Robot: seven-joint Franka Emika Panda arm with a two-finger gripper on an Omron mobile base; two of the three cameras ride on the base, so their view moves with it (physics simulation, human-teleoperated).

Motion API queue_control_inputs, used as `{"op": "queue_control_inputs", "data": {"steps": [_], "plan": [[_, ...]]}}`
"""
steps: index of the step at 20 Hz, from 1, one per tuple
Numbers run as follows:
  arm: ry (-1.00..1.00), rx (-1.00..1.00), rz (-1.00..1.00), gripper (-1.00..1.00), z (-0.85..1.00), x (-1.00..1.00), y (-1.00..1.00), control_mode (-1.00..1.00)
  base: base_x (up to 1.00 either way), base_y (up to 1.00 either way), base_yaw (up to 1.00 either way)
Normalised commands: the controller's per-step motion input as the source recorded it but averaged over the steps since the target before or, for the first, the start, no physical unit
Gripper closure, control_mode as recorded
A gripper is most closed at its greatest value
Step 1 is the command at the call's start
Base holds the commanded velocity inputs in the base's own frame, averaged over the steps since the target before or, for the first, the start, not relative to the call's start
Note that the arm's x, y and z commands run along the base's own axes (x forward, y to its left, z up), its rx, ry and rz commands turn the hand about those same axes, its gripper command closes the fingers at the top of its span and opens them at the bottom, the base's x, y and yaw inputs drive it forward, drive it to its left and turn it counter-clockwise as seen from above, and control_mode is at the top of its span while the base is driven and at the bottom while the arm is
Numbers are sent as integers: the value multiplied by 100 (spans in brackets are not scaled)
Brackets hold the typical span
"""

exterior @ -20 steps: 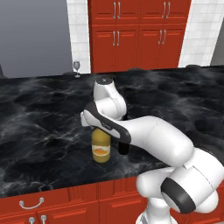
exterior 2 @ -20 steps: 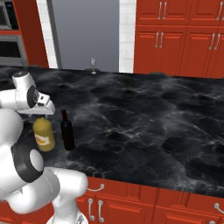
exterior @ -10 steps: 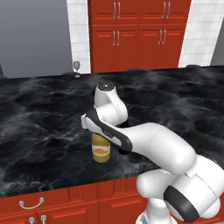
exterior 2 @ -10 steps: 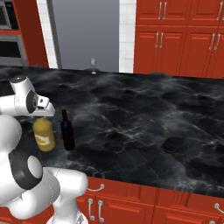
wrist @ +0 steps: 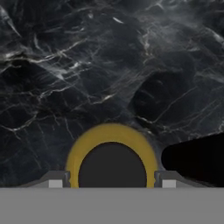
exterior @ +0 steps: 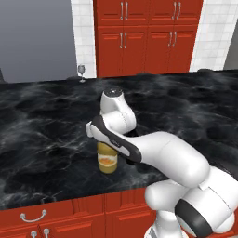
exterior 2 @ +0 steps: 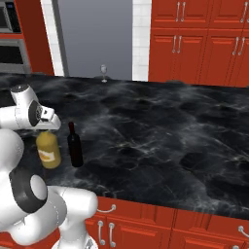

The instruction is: There is a wine glass and glass cup on the dining counter. Place the wine bottle next to the wine glass and the juice bottle next to the glass cup.

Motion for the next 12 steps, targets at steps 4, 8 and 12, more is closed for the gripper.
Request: {"op": "queue_control_inputs", "data": {"steps": [4,8,12], "plan": [[-6,0,6,100,35,-30,0,-100,0,0,0],[-7,0,6,100,50,-47,-4,-100,0,0,0],[-17,0,6,100,48,-54,-9,-100,0,0,0]]}}
